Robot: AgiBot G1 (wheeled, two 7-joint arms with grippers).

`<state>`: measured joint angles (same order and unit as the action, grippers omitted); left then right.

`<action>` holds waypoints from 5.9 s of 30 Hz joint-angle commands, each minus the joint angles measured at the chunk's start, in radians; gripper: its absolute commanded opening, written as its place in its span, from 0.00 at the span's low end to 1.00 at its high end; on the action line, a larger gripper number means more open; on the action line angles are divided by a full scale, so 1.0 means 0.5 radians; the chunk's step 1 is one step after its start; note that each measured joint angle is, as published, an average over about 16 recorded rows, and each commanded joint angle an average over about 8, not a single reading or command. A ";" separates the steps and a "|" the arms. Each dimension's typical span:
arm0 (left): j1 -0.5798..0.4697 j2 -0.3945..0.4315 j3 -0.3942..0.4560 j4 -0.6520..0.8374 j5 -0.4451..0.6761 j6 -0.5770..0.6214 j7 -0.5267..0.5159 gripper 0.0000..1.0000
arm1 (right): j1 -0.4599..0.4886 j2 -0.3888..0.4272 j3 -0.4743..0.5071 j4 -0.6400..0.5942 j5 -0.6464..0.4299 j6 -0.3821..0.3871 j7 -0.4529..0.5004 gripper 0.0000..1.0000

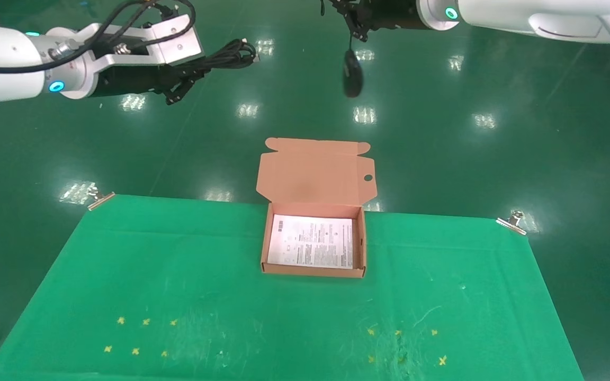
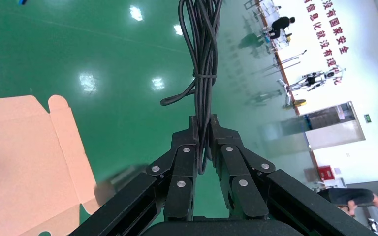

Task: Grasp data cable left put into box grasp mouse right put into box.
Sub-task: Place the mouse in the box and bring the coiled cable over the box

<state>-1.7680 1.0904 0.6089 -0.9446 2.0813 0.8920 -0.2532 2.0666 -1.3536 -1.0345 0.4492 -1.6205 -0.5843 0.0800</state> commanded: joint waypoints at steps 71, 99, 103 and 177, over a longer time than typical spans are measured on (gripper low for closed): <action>0.344 0.050 0.242 -0.147 1.039 0.060 -0.454 0.00 | -0.695 -0.016 -0.903 0.433 -0.274 0.135 1.429 0.00; 0.345 0.051 0.242 -0.149 1.039 0.061 -0.454 0.00 | -0.733 0.007 -1.006 0.436 -0.374 0.118 1.625 1.00; 0.352 0.060 0.239 -0.159 1.026 0.055 -0.458 0.00 | -0.715 0.029 -1.002 0.465 -0.388 0.136 1.649 1.00; 0.626 0.545 1.053 0.239 0.178 -0.921 -0.170 1.00 | -0.151 0.789 -0.956 1.352 -1.270 -0.224 2.607 1.00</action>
<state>-1.4552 1.3588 1.1362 -0.8294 2.1661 0.4310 -0.3397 1.9915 -0.9589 -1.5125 1.1258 -2.2561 -0.6966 1.3836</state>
